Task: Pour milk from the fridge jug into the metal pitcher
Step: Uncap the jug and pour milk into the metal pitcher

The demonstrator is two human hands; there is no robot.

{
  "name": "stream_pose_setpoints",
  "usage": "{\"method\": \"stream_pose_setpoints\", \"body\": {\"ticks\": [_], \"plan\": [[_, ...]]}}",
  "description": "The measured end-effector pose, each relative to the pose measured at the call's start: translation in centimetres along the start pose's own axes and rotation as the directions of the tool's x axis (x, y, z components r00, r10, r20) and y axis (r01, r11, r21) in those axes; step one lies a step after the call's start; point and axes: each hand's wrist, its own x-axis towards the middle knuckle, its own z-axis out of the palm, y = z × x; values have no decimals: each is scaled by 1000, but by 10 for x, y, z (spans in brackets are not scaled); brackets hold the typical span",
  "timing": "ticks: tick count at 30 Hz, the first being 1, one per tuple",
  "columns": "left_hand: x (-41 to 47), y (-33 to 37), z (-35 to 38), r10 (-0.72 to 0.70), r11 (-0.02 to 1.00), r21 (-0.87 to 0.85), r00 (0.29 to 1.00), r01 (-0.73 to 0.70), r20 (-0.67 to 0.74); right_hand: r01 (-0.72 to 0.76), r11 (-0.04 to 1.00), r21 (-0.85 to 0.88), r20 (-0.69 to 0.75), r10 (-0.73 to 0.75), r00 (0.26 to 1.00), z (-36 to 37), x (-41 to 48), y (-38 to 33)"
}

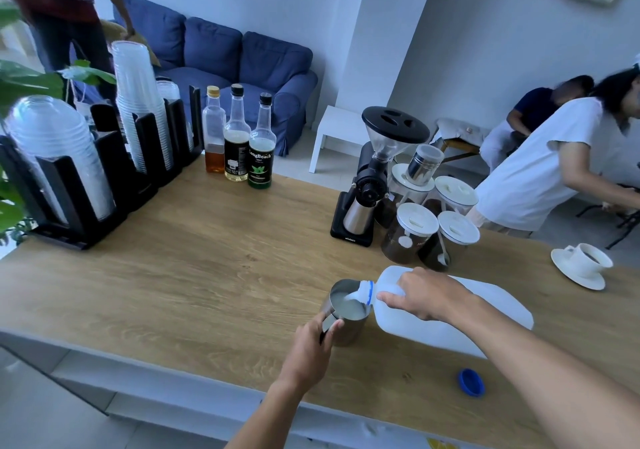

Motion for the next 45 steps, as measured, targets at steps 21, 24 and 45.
{"method": "stream_pose_setpoints", "body": {"ticks": [21, 24, 45], "plan": [[-5, 22, -10, -10, 1000, 30, 1000, 10, 27, -6, 1000, -31, 2, 6, 1000, -2, 1, -2], [-5, 20, -8, -25, 999, 28, 999, 24, 28, -1, 1000, -22, 2, 1, 1000, -2, 2, -2], [-4, 16, -7, -45, 999, -22, 998, 46, 33, 7, 1000, -3, -19, -7, 1000, 0, 3, 0]]}}
